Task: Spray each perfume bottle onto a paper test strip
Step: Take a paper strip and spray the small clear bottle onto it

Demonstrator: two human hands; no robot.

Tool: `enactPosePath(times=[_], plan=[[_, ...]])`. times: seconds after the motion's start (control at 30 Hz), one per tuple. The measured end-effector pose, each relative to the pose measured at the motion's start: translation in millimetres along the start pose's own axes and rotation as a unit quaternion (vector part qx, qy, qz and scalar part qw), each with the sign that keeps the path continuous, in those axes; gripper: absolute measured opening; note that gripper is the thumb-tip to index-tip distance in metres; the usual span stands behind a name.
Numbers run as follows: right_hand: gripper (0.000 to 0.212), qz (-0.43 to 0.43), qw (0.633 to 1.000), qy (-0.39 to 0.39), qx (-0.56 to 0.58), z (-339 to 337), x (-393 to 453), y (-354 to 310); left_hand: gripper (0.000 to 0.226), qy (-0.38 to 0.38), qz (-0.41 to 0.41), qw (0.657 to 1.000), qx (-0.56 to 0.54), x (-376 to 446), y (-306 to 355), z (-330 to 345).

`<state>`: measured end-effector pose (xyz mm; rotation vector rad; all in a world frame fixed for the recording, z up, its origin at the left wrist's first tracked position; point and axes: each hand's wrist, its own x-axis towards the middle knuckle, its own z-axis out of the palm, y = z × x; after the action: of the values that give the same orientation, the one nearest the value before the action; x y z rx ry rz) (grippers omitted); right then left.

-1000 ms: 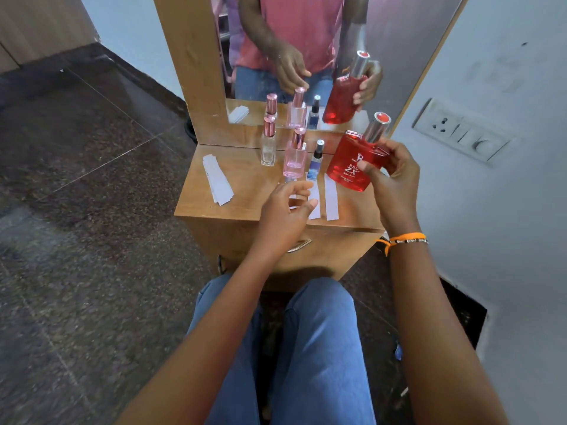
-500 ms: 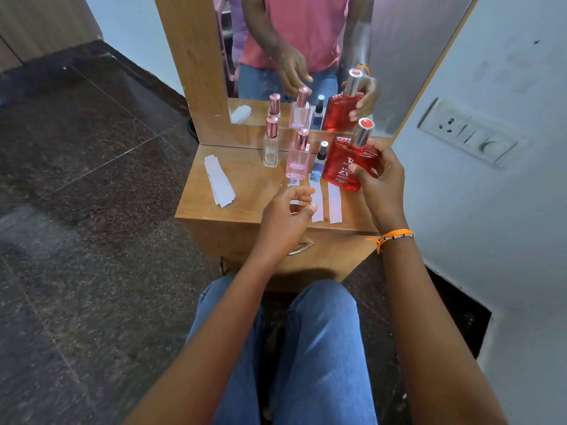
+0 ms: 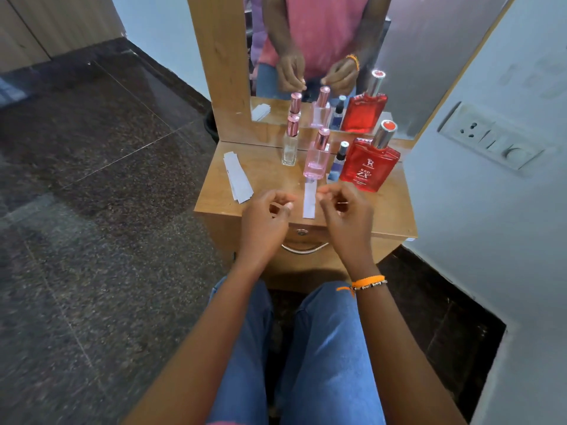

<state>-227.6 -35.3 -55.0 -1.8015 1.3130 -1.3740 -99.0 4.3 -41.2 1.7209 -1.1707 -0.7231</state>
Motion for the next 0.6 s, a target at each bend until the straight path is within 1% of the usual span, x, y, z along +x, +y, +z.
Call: enactPosePath(times=[0.07,0.1,0.17,0.23,0.4,0.47,0.53,0.6], plan=[[0.007,-0.004,0.998,-0.067,-0.005,20,5,-6,0.012,0.057,0.009,0.996,0.064,5,-14,-10],[0.006,-0.007,0.995,-0.096,-0.01,30,9,-8,0.013,0.084,0.013,0.991,0.103,8,-21,-15],[0.009,-0.019,0.987,-0.156,-0.026,51,20,-13,0.02,0.123,0.016,0.976,0.179,11,-32,-24],[0.014,-0.034,0.974,-0.217,-0.053,72,34,-16,0.028,0.138,0.03,0.963,0.228,14,-39,-30],[0.033,-0.052,0.935,-0.325,-0.13,114,65,-17,0.037,0.123,0.09,0.95,0.272,24,-55,-39],[0.041,-0.051,0.91,-0.367,-0.185,123,73,-16,0.04,0.109,0.097,0.95,0.276,25,-58,-39],[0.045,-0.057,0.889,-0.388,-0.234,129,79,-14,0.043,0.097,0.094,0.95,0.282,23,-61,-38],[0.042,-0.056,0.882,-0.396,-0.249,133,81,-12,0.045,0.087,0.09,0.949,0.288,23,-63,-39]])
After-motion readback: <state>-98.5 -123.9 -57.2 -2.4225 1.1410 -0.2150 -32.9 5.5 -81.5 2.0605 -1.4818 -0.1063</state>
